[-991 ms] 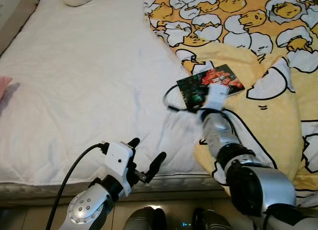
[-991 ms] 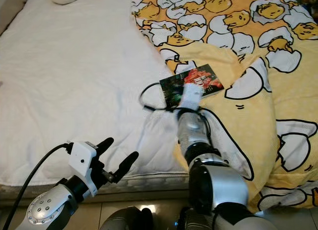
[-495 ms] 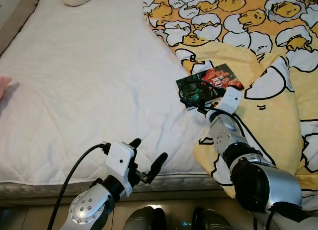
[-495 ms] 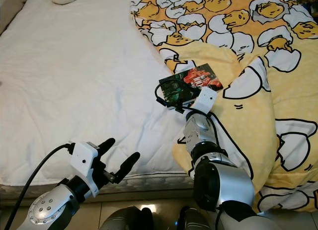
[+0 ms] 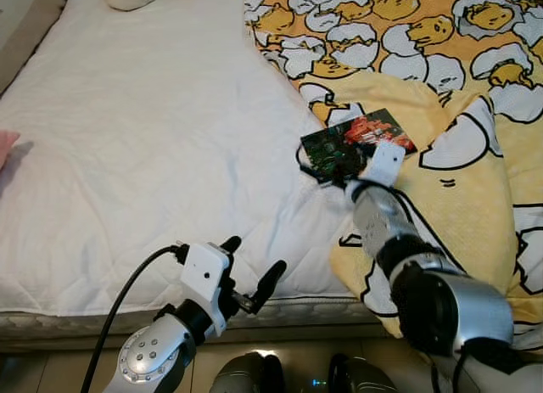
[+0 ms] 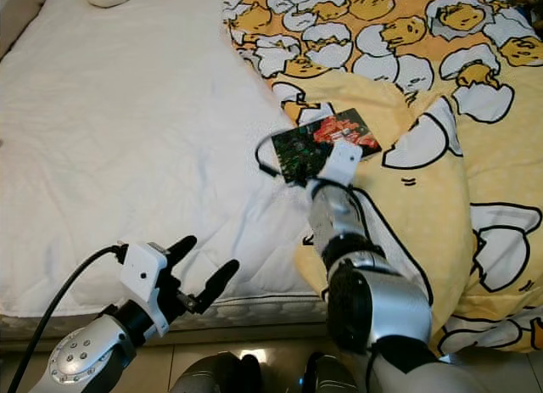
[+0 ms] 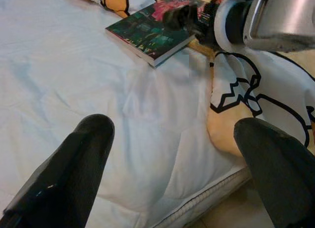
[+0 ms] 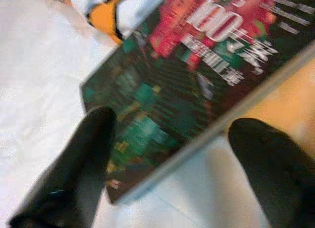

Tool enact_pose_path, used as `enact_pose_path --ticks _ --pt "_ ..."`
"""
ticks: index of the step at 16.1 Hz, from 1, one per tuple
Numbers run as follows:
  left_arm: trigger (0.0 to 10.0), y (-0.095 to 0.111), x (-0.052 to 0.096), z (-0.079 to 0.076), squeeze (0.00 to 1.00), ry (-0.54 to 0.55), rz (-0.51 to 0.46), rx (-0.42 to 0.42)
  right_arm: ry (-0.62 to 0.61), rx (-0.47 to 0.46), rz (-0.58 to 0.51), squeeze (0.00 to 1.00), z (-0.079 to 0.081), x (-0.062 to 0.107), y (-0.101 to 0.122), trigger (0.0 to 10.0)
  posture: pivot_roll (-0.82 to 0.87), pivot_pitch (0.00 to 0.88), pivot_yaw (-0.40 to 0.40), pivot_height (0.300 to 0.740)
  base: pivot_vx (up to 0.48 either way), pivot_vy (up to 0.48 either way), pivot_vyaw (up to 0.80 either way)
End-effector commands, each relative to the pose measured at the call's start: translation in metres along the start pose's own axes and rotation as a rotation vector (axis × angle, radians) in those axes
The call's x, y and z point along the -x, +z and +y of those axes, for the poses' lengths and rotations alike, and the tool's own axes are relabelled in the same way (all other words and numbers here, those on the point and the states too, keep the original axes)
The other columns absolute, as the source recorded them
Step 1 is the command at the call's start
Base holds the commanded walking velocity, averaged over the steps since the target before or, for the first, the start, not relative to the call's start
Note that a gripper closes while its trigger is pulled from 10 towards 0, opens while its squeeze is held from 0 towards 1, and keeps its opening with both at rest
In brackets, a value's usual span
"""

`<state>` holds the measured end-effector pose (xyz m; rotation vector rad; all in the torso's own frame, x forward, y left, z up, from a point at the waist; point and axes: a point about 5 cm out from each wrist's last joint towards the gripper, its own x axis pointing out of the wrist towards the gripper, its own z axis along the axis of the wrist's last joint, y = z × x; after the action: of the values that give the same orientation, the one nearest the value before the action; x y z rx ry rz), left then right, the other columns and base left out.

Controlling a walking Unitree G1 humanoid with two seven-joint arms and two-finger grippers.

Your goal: Clean up the room

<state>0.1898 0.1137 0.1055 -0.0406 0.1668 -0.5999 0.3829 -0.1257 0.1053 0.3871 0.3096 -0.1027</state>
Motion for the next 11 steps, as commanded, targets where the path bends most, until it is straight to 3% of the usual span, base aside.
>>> enact_pose_path --ticks 1,2,3,4,7,9,11 --pt "10.0 -0.006 0.003 0.002 0.0 0.011 0.026 0.004 0.007 -0.048 0.05 0.0 0.005 0.001 -0.009 0.0 0.12 0.156 0.145 0.74 0.0 0.0 0.0" --pt "10.0 -0.006 0.003 0.002 0.0 0.012 0.026 0.002 0.009 -0.052 0.066 0.0 0.006 0.002 -0.012 0.0 0.14 0.149 0.142 0.74 0.0 0.0 0.0" --pt "10.0 -0.005 0.004 0.002 0.0 0.013 0.027 0.0 0.008 -0.053 0.081 0.0 0.006 0.002 -0.015 4.1 0.14 0.147 0.14 0.74 0.0 0.0 0.0" --pt "10.0 -0.005 0.005 0.002 0.0 0.014 0.027 -0.001 0.007 -0.054 0.09 0.0 0.006 0.002 -0.017 10.0 0.14 0.147 0.14 0.74 0.0 0.0 0.0" --pt "10.0 -0.005 0.007 0.001 0.0 0.017 0.03 -0.004 -0.02 -0.065 0.105 0.0 0.002 0.003 -0.02 10.0 0.15 0.155 0.14 0.74 0.0 0.0 0.0" --pt "10.0 -0.005 0.009 0.001 0.0 0.019 0.034 -0.005 -0.018 0.067 0.093 0.0 0.002 0.002 -0.018 10.0 0.15 0.163 0.142 0.74 0.0 0.0 0.0" --pt "10.0 -0.006 0.011 0.0 0.0 0.019 0.037 -0.003 -0.035 0.073 0.079 0.0 0.0 0.002 -0.016 10.0 0.15 0.167 0.143 0.74 0.0 0.0 0.0"
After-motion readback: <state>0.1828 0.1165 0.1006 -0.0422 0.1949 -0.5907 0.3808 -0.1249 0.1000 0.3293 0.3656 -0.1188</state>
